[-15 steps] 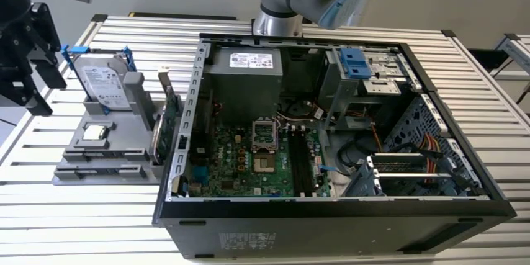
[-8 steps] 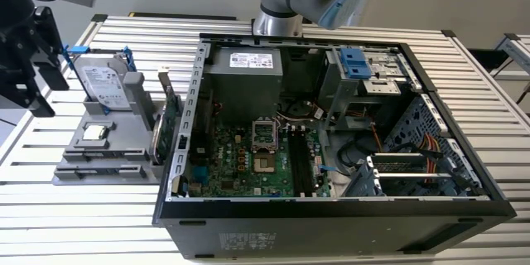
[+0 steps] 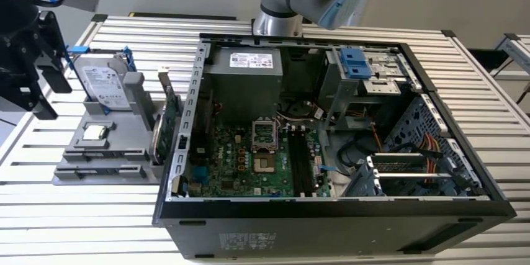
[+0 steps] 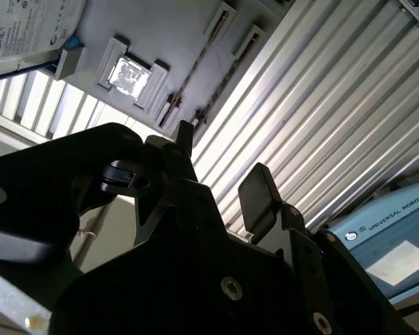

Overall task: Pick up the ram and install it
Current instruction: 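Pick up the ram and move it above insertion slot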

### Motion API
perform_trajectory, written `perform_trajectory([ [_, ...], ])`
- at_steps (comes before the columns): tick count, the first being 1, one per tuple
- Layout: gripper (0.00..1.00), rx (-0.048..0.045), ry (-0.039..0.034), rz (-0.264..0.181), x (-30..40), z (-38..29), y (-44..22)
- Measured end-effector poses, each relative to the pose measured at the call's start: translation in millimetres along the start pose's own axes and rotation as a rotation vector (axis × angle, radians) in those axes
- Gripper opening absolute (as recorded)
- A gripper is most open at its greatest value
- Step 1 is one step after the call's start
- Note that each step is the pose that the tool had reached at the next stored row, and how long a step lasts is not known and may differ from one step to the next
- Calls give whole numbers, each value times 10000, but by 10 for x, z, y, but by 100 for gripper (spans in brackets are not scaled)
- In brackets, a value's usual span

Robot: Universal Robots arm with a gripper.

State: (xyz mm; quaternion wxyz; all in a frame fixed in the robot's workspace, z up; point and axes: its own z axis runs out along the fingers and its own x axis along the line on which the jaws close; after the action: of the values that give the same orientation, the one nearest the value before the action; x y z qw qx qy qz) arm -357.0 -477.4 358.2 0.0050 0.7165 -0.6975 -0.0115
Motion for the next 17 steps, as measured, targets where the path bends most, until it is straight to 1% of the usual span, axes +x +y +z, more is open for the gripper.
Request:
perform_trajectory([
  [4,100,65,15,31,-7,30,-2],
  [9,100,75,30,45,-10,66,-2],
  [17,100,81,76,49,-19,120,-4],
])
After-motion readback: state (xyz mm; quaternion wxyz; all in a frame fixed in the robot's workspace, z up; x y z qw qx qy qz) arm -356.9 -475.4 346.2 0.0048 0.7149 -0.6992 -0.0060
